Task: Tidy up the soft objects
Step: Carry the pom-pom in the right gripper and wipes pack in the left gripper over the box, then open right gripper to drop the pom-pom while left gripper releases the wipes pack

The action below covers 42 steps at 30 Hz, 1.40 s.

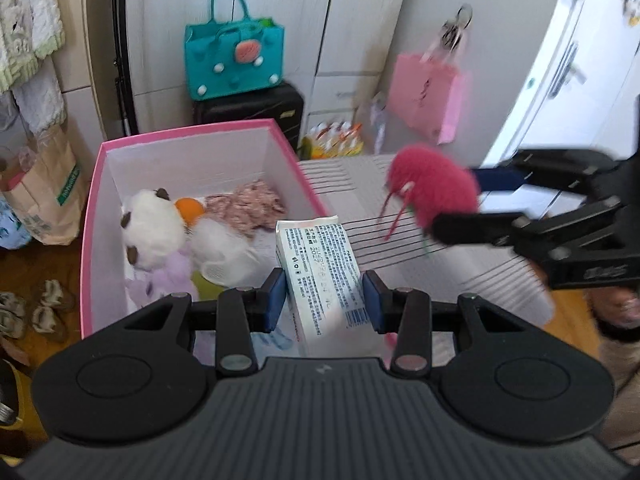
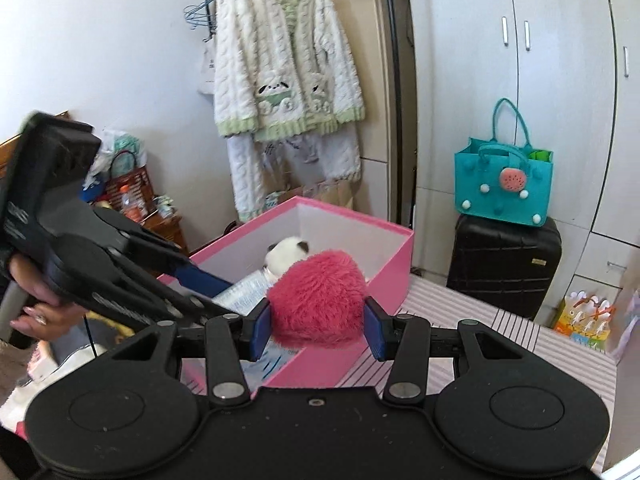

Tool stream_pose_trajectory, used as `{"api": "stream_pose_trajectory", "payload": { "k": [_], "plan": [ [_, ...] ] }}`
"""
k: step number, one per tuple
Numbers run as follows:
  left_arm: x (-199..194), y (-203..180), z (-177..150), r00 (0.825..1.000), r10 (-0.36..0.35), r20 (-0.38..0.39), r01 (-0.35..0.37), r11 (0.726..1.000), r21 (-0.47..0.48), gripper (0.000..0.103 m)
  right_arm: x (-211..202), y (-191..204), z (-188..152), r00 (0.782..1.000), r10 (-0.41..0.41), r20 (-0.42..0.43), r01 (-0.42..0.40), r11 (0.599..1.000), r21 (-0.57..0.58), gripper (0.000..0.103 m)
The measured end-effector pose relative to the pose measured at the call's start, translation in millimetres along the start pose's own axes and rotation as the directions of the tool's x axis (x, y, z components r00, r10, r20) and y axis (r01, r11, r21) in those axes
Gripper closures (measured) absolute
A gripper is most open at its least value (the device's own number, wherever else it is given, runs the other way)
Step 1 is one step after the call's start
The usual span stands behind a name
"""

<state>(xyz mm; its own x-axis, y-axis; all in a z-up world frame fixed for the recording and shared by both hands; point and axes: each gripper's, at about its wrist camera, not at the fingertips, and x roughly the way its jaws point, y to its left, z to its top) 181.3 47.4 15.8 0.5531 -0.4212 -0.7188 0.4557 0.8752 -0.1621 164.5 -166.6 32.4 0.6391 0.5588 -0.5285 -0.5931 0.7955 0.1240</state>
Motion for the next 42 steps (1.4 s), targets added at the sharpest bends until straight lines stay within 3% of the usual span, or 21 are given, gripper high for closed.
{"api": "stream_pose_trajectory", "payload": {
  "k": [7,13,16,22,32,36,42],
  "plan": [
    [55,24,24,0.992,0.003,-0.123,-0.004,1.000,-0.006,0.063,40,-10,18,1.000,-0.013,-0.014,0.013,1.000,-0.004,0.051],
    [83,31,34,0.975,-0.089,-0.202,0.080,0.995,-0.056,0.063,73,-22,35,0.999,-0.008,-0.034,0.009,1.000,0.027,0.051],
    [87,36,37,0.980,-0.074,-0.184,0.062,0.995,-0.073,0.061,88,-31,39,0.999,0.005,-0.041,-0.003,0.998,0.070,0.051],
    [63,47,29,0.992,-0.054,-0.115,0.048,0.997,-0.055,0.048,107,-30,35,0.997,0.015,-0.082,-0.008,0.996,0.087,0.051],
    [27,65,15,0.996,-0.023,-0.084,0.017,0.998,-0.065,0.044,124,-16,40,0.993,0.035,-0.114,-0.027,0.997,0.074,0.047],
    [16,64,11,0.999,-0.013,-0.052,0.009,0.998,-0.063,0.037,137,-16,39,0.986,0.101,-0.130,-0.090,0.993,0.081,0.046],
    [0,59,4,0.998,0.026,-0.050,-0.029,0.998,-0.054,0.023,134,-20,31,0.985,0.108,-0.132,-0.089,0.986,0.143,0.043]
  ]
}}
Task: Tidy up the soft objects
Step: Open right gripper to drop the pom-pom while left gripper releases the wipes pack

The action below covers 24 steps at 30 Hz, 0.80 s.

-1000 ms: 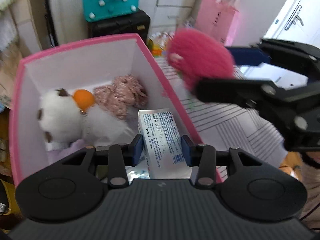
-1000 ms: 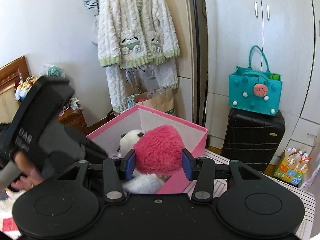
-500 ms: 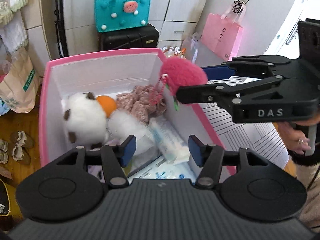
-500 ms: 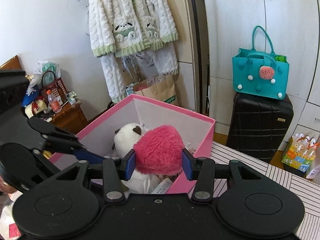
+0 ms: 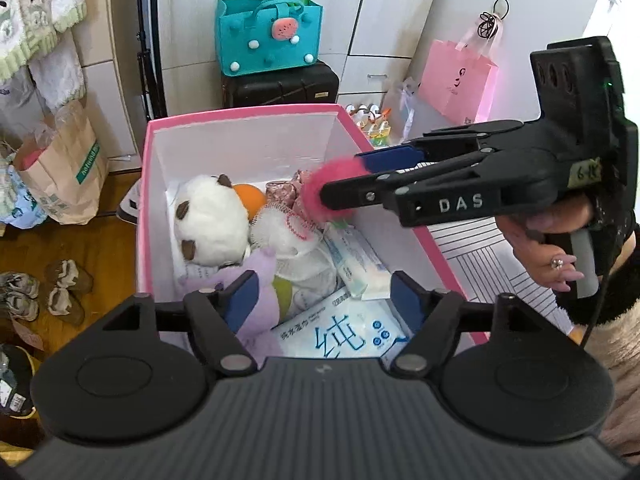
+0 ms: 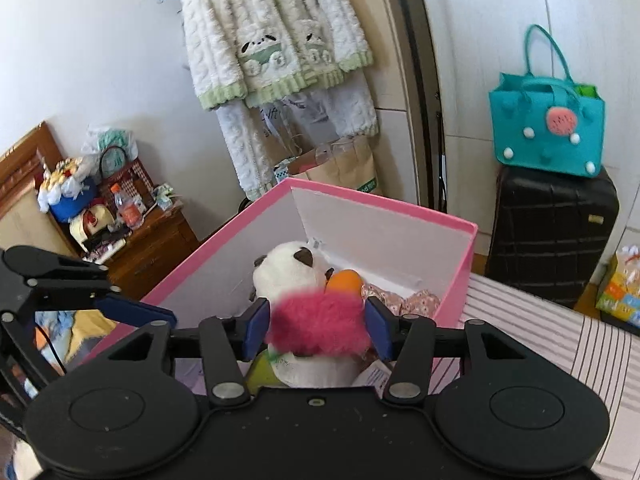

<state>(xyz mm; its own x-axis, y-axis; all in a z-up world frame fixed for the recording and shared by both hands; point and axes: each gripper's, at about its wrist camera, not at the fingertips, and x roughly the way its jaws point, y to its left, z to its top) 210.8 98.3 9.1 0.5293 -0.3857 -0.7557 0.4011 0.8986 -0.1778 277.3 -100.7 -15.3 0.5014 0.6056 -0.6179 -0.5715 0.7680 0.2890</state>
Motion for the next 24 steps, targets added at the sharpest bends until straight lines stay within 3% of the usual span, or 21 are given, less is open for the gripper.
{"api": "stream_pose_trajectory", "payload": {
  "k": [3,9,12,16,24],
  "plan": [
    [-9,-3,-3,0.999,0.029,0.033,-0.029,1.000,0.003,0.009,-9,6,0,0.999,-0.030,0.023,0.030,1.000,0.000,0.039],
    [-28,-9,-9,0.996,0.075,0.056,-0.075,0.997,0.000,0.001,-36,17,-5,0.997,-0.070,0.043,0.070,0.998,0.003,0.035],
    [-32,-11,-13,0.993,0.112,0.036,-0.112,0.994,0.010,0.001,-53,27,-13,0.994,-0.092,0.054,0.093,0.996,-0.011,0.034],
    [-42,-16,-22,0.977,0.198,0.076,-0.201,0.979,0.024,0.001,-75,41,-26,0.993,-0.095,0.069,0.097,0.995,-0.024,0.033],
    [-65,-27,-29,0.976,0.211,0.051,-0.211,0.978,-0.003,0.001,-116,70,-39,0.993,-0.075,0.091,0.080,0.995,-0.054,0.032]
  ]
}}
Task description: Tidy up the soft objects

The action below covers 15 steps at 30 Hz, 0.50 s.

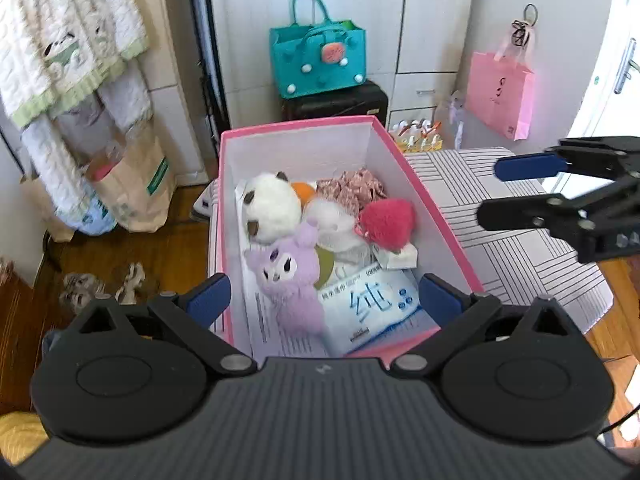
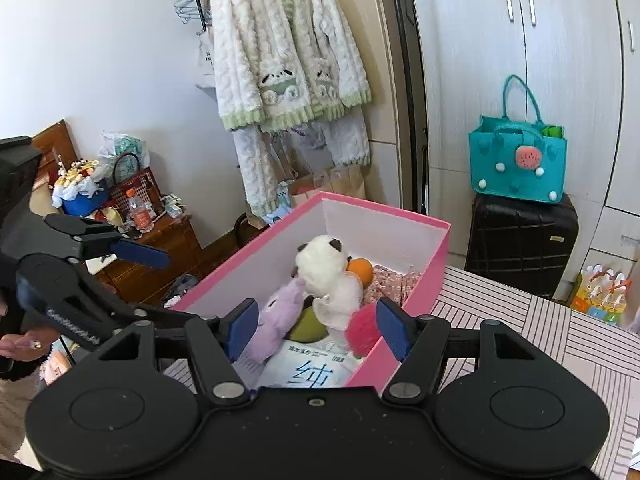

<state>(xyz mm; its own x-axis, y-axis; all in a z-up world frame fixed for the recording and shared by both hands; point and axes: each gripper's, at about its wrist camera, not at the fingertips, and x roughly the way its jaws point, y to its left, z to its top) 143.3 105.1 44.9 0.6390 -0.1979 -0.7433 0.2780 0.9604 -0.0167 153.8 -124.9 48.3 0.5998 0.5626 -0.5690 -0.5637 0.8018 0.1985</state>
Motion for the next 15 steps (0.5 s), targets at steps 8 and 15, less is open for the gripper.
{"api": "stream_pose_trajectory", "payload": {
  "k": [8,15],
  "plan": [
    [-22,-20,-14,1.000,-0.016,-0.019,0.015,1.000,-0.006,0.001,-45,15,-15,0.997,-0.073,0.039,0.072,0.997,0.034,0.006],
    [-47,-47,-32,0.995,0.063,0.077,-0.070,0.993,0.095,0.001,-81,23,-38,0.937,-0.344,0.062,0.334,0.932,0.140,0.000]
  ]
}}
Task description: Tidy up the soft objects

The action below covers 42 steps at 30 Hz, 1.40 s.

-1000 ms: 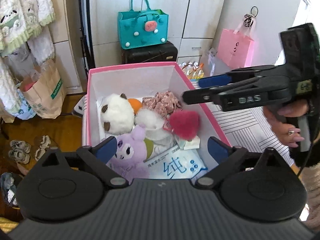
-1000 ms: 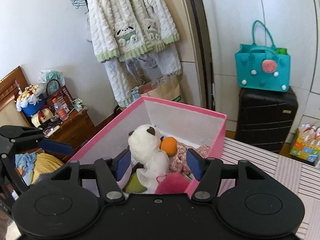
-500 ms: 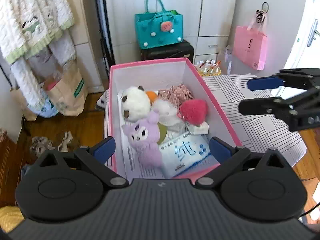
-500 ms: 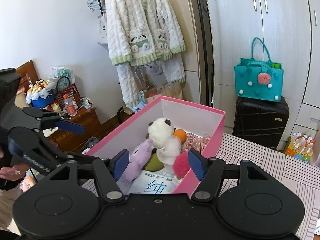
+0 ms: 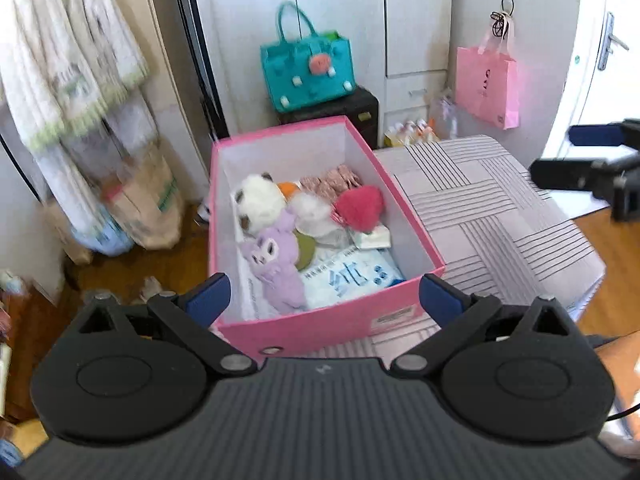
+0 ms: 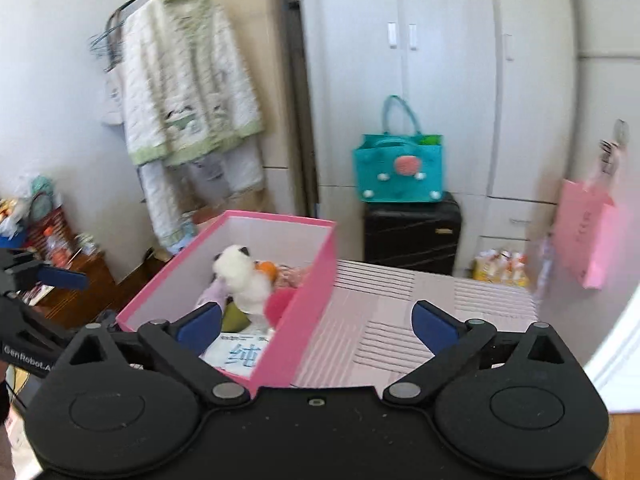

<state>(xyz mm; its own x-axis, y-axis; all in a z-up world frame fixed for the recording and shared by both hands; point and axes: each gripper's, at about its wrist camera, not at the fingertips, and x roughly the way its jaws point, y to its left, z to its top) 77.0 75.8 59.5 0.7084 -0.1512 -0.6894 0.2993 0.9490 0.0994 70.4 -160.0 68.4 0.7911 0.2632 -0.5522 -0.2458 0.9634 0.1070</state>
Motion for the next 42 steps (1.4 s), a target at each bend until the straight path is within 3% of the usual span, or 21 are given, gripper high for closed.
{"api": "stream_pose_trajectory", "payload": {
  "k": [2,5,8,12,18,22,27,30,35,42],
  "plan": [
    [-8,-5,-5,0.999,0.014,0.031,-0.013,1.000,-0.019,0.001,-8,-6,-2,0.999,0.014,-0.035,-0.014,1.000,0.018,0.001],
    [-15,-8,-10,0.998,-0.058,0.031,0.060,0.997,-0.052,0.001,-24,-12,-12,0.999,0.031,0.017,-0.031,0.999,0.014,0.001],
    [-17,-12,-17,0.996,-0.081,0.045,0.084,0.993,-0.087,0.001,-36,-10,-27,0.997,-0.024,0.069,0.024,1.000,-0.008,0.001],
    [-20,-18,-23,0.994,-0.090,0.063,0.096,0.991,-0.092,0.001,-39,-12,-43,0.997,-0.077,0.031,0.077,0.997,-0.010,0.001],
    [-17,-22,-25,0.996,-0.051,0.071,0.060,0.989,-0.138,0.001,-36,-17,-50,0.987,-0.162,0.018,0.160,0.984,0.078,0.000],
    [-11,-24,-28,0.997,-0.043,0.064,0.053,0.985,-0.167,0.001,-13,-32,-55,0.979,-0.195,-0.065,0.203,0.966,0.163,0.000],
    [1,-31,-32,0.997,0.063,0.037,-0.055,0.982,-0.180,0.001,-3,-38,-61,0.961,-0.259,-0.099,0.274,0.945,0.179,0.000],
    [8,-28,-34,0.997,0.077,-0.005,-0.076,0.972,-0.224,0.001,-14,-34,-67,0.948,-0.305,-0.091,0.317,0.932,0.176,0.000],
    [6,-31,-41,0.996,0.092,0.000,-0.090,0.965,-0.247,0.001,-39,-20,-78,0.968,-0.245,-0.059,0.252,0.952,0.172,0.000],
    [-18,-48,-49,0.989,0.118,0.084,-0.098,0.972,-0.214,0.001,-69,-4,-87,0.966,-0.257,0.010,0.253,0.957,0.144,0.000]
  ]
}}
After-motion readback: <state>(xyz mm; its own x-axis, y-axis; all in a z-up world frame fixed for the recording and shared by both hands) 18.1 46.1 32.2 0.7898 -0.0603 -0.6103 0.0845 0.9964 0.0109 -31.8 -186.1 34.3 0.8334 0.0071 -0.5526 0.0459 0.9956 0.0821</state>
